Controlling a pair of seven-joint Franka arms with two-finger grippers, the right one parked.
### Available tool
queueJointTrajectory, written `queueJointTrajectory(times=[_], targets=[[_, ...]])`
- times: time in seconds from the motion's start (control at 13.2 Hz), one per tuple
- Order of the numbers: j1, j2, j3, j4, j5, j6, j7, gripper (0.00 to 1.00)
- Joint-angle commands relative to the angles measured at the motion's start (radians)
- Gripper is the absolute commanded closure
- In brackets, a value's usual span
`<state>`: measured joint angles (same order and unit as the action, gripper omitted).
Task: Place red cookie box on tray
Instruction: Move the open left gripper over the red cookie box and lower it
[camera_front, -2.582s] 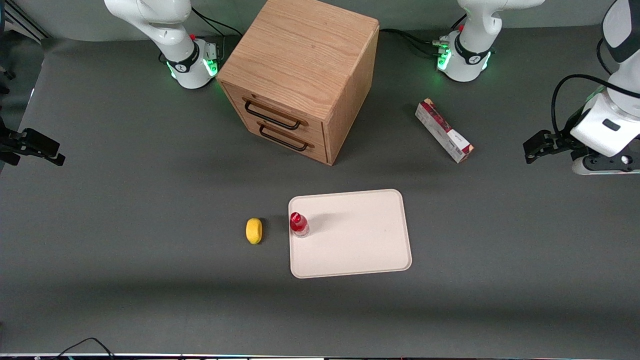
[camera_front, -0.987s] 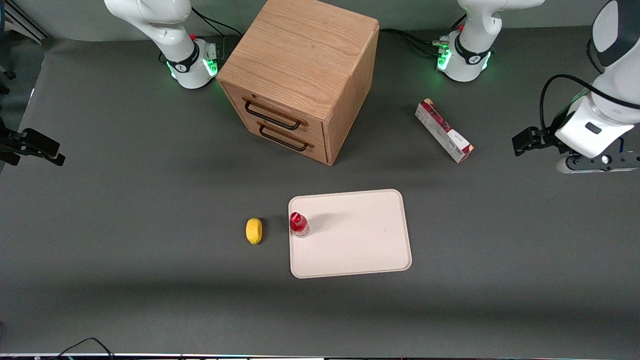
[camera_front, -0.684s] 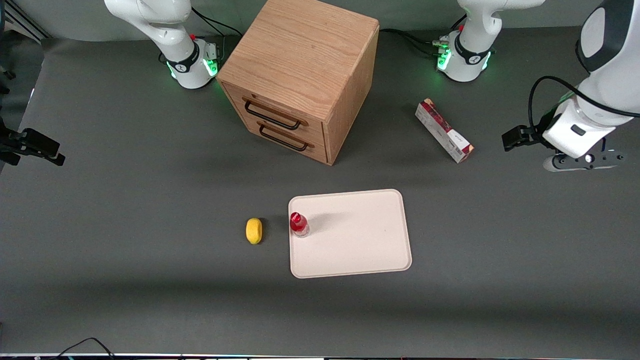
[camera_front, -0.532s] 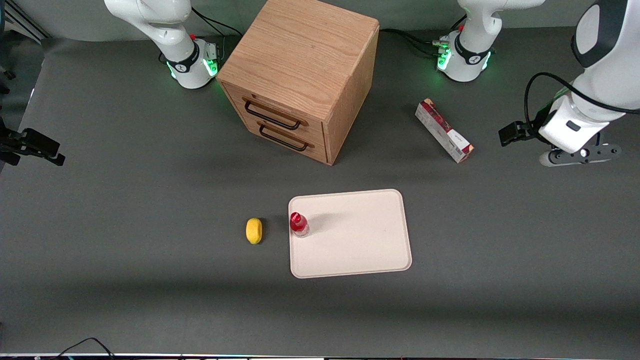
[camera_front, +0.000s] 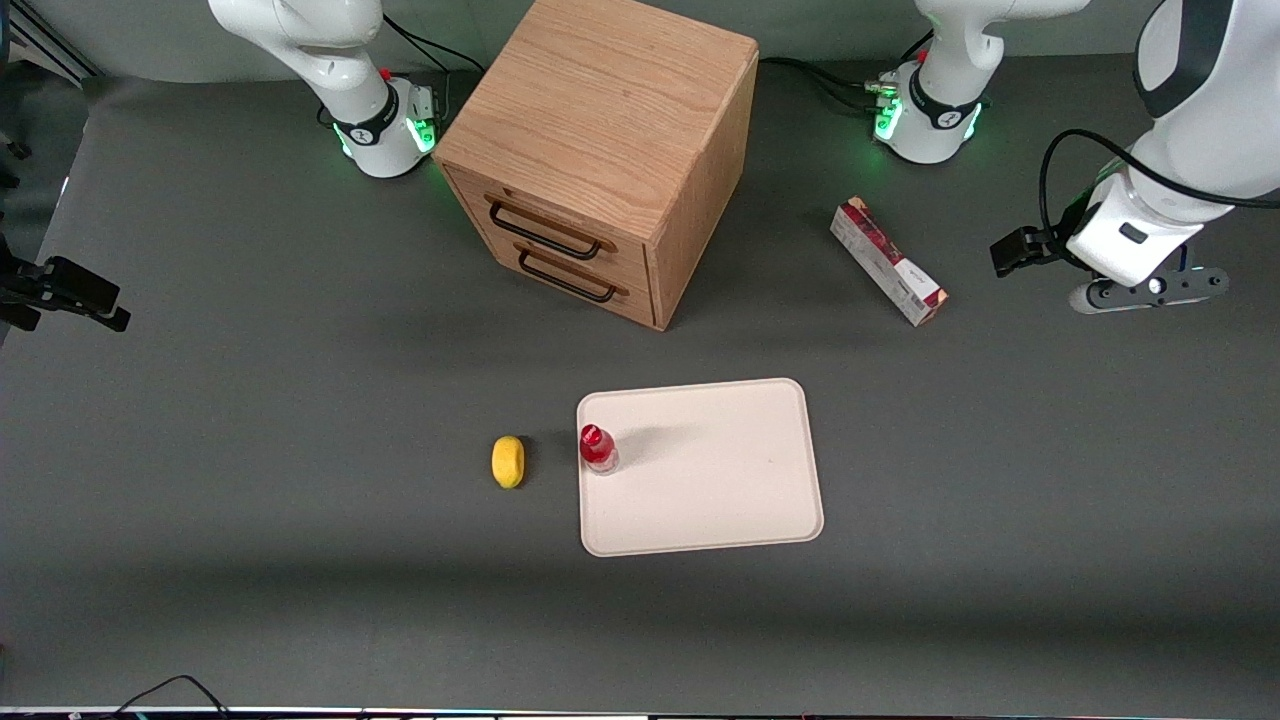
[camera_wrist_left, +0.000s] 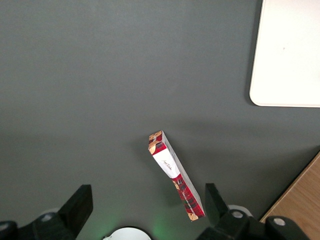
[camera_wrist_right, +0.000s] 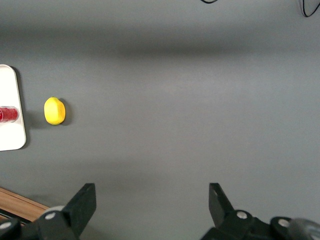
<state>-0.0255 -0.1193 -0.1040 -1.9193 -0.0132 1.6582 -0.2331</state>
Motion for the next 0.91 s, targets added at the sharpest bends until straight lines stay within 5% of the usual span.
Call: queueJointTrajectory(times=[0.0,0.3,0.53,0.84], targets=[[-0.007,-0.040,0.004,-0.058,-0.017,-0.003,-0.082,0.00],[-0.013,-0.229,0.004,-0.454,-0.065,0.229,-0.181,0.00],[-0.011,-0.235,0.003,-0.584,-0.195,0.317,-0.230,0.00],[-0.028,-0.258,-0.060,-0.841,-0.214,0.662,-0.242,0.00]])
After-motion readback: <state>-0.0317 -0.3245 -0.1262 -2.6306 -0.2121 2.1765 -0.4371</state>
